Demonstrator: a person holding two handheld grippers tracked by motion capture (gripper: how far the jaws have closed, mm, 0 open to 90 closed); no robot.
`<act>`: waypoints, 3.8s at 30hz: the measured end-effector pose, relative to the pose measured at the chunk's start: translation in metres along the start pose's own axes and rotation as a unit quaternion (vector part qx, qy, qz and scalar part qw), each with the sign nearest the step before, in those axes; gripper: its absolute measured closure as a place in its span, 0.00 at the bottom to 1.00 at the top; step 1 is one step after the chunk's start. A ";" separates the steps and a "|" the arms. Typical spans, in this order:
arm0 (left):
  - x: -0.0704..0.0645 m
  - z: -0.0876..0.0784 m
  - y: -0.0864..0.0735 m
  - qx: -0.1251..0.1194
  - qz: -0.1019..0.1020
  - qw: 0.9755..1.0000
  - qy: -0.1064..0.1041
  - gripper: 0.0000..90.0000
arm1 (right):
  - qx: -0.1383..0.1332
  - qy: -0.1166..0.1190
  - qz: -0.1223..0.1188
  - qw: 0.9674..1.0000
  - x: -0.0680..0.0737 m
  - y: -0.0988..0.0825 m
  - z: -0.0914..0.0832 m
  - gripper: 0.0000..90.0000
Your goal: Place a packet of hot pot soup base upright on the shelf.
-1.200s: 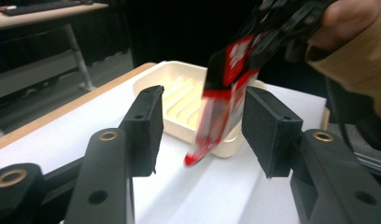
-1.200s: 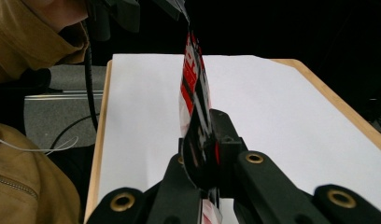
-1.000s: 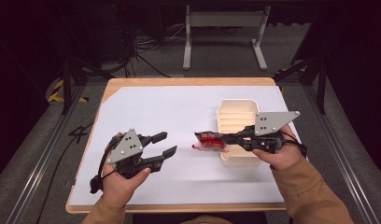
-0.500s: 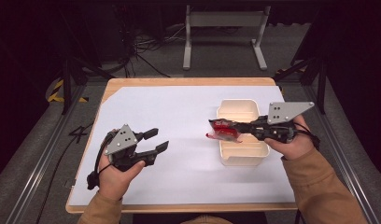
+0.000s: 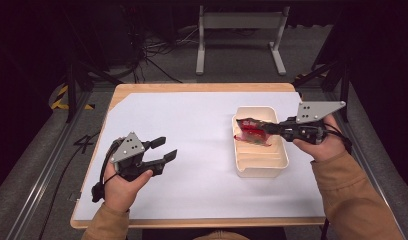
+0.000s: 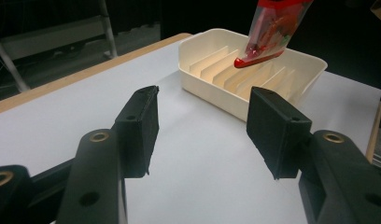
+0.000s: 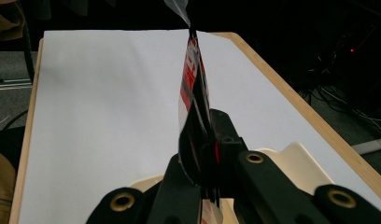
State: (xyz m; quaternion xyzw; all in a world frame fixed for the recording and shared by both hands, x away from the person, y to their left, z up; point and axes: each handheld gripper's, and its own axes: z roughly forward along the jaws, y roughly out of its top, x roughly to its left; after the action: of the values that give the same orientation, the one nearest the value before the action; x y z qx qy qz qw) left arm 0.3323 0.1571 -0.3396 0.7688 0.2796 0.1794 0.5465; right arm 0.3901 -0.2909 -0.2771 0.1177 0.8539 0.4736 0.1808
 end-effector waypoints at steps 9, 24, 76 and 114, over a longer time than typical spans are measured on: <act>0.004 0.002 -0.003 0.007 -0.004 1.000 0.007 0.52 | 0.000 -0.011 0.006 1.000 -0.013 -0.011 -0.003 1.00; 0.006 0.001 -0.004 0.014 -0.007 1.000 0.003 0.54 | -0.008 0.015 0.016 1.000 -0.018 -0.025 0.002 1.00; 0.009 0.006 -0.010 0.027 -0.012 1.000 0.002 0.54 | 0.006 0.036 0.039 0.999 -0.016 -0.054 0.015 0.99; 0.012 0.008 -0.012 0.028 -0.019 0.999 -0.007 0.54 | 0.031 0.029 0.073 0.996 -0.020 -0.079 0.026 0.92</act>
State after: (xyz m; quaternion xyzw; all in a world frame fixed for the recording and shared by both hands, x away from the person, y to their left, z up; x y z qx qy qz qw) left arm 0.3435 0.1614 -0.3541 0.7794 0.2950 0.1555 0.5303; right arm 0.4162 -0.3200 -0.3529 0.1720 0.8619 0.4624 0.1173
